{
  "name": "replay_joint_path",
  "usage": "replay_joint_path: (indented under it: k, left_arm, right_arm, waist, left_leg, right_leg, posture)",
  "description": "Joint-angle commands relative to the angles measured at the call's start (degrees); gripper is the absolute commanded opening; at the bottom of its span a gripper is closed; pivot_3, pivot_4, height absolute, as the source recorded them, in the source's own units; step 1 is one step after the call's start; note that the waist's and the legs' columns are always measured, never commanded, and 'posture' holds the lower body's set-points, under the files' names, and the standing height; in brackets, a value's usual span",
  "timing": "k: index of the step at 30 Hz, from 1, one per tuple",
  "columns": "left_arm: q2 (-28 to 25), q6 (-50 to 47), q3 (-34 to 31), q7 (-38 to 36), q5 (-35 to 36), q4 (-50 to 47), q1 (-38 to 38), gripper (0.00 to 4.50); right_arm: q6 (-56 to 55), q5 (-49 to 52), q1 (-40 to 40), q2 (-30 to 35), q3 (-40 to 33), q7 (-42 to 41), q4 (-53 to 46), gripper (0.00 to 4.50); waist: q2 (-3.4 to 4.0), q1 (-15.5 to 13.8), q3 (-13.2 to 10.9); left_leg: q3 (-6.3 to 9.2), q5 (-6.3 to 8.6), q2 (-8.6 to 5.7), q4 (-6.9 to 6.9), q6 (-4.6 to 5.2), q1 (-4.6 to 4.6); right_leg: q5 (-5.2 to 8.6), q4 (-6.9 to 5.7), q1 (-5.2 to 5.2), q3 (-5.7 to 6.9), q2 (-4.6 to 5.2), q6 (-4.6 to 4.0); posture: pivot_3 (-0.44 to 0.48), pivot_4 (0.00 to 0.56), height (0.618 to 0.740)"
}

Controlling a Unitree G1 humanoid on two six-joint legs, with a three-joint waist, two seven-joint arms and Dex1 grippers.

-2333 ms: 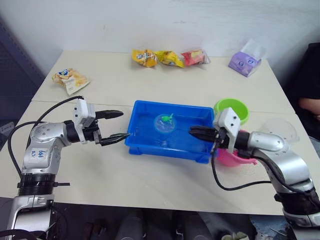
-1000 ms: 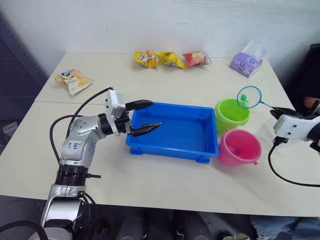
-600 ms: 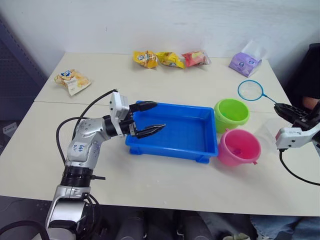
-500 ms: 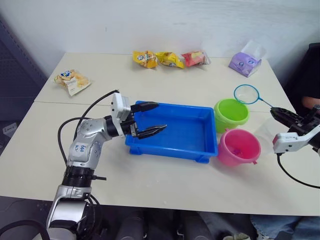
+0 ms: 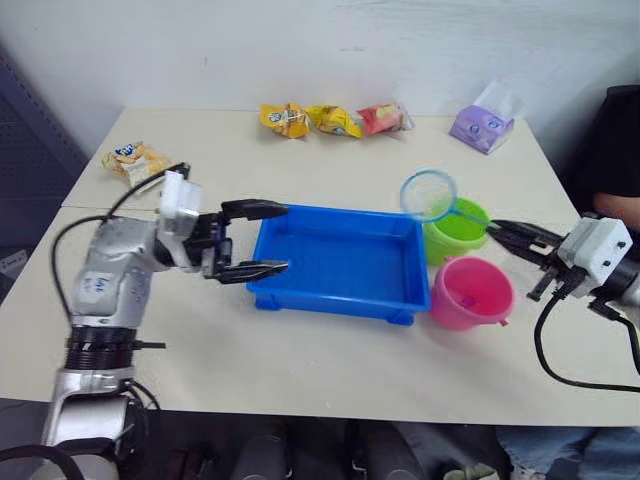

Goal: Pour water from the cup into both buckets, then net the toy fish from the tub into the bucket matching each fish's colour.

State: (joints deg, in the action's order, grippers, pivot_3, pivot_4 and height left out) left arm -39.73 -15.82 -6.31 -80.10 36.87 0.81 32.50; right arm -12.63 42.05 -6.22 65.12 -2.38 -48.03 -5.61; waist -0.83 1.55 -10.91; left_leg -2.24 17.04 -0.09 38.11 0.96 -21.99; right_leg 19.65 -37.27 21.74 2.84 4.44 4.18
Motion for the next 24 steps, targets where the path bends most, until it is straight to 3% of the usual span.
replay_joint_path:
  k: [1, 4, 7, 12, 18, 24]
  left_arm:
    - [-4.4, 1.9, -1.4, -7.2, 0.9, -4.3, -6.8, 4.49]
    - [-8.0, 2.9, -3.6, -9.6, 1.1, -6.6, -11.9, 4.49]
    - [-12.7, 3.2, -5.6, -11.6, 1.6, -12.5, -22.2, 4.49]
    - [-16.7, 5.0, -6.3, -11.7, 0.4, -18.3, -39.0, 4.49]
    - [-17.8, 5.2, -4.6, -7.2, 0.4, -22.1, -41.6, 4.49]
    - [-17.6, 3.3, -5.6, -5.6, 0.9, -24.4, -44.0, 4.49]
  right_arm:
    - [11.1, 3.6, -1.2, -1.6, 1.5, -2.3, -9.6, 0.0]
    - [16.3, 2.6, 0.5, -4.7, 3.9, -2.1, -16.4, 0.0]
    - [11.3, -6.3, 3.8, -7.7, 8.5, -7.8, -19.4, 0.0]
    - [8.5, -16.6, 4.7, -17.0, 17.2, -10.8, -12.1, 0.0]
    - [-0.3, -27.6, 0.1, -29.6, 25.3, -13.8, 4.3, 0.0]
    - [-6.5, -30.9, -5.5, -36.1, 25.0, -15.4, 16.9, 0.0]
  waist:
    - [0.08, 0.0, 0.0]
    - [0.06, -0.1, 0.0]
    - [0.04, -0.4, 0.0]
    - [0.07, -0.1, 0.0]
    - [0.03, 0.0, 0.0]
    - [0.14, 0.3, 0.0]
  left_leg:
    - [0.01, 0.02, 0.0, -0.05, 0.02, 0.07]
    - [0.09, 0.07, -0.01, -0.1, 0.03, 0.22]
    - [0.18, 0.14, -0.01, -0.15, 0.05, 0.12]
    - [0.15, 0.35, -0.09, -0.17, 0.25, 0.1]
    - [0.18, 0.49, -0.12, -0.18, 0.48, 0.21]
    - [0.13, 0.37, -0.12, -0.25, 0.17, 0.25]
  right_leg:
    - [0.0, 0.12, -0.1, 0.01, 0.01, 0.0]
    - [0.01, 0.24, -0.27, 0.04, 0.06, -0.03]
    - [0.03, 0.37, -0.23, 0.08, 0.08, -0.06]
    - [0.03, 0.69, -0.34, 0.01, 0.16, -0.06]
    - [0.05, 0.52, -0.37, 0.04, 0.22, -0.11]
    - [0.09, 0.38, -0.27, 0.03, 0.19, -0.18]
  posture:
    - [0.0, 0.15, 0.74]
    - [0.0, 0.15, 0.74]
    - [0.0, 0.15, 0.74]
    - [0.0, 0.15, 0.74]
    - [0.0, 0.15, 0.74]
    - [0.0, 0.15, 0.74]
